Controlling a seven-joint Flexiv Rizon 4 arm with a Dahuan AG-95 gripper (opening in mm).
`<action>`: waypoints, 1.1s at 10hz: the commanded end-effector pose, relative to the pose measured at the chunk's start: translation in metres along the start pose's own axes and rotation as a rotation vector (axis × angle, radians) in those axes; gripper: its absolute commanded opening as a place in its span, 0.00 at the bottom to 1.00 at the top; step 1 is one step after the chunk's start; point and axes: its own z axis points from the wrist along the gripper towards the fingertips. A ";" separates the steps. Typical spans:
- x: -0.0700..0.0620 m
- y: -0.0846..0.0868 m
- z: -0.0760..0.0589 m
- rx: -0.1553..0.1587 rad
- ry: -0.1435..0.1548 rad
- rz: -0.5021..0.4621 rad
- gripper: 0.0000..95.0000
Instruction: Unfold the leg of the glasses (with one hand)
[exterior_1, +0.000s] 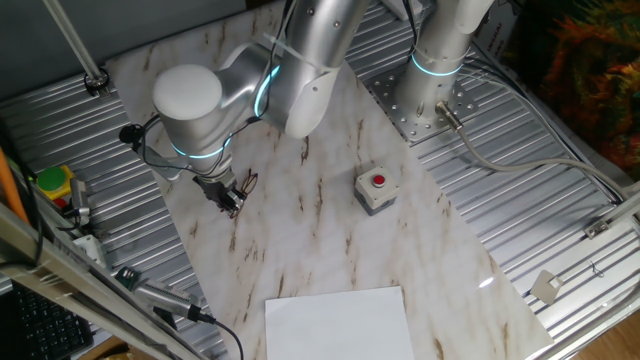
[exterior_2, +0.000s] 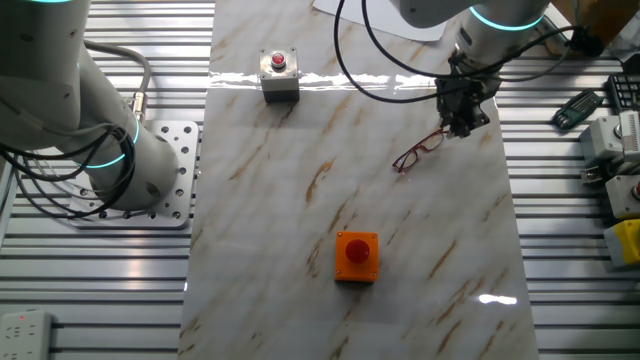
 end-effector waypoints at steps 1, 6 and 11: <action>0.000 0.000 0.000 0.001 0.000 0.001 0.20; 0.000 0.000 0.002 0.003 -0.005 0.002 0.20; 0.000 0.000 0.003 0.007 -0.013 0.003 0.20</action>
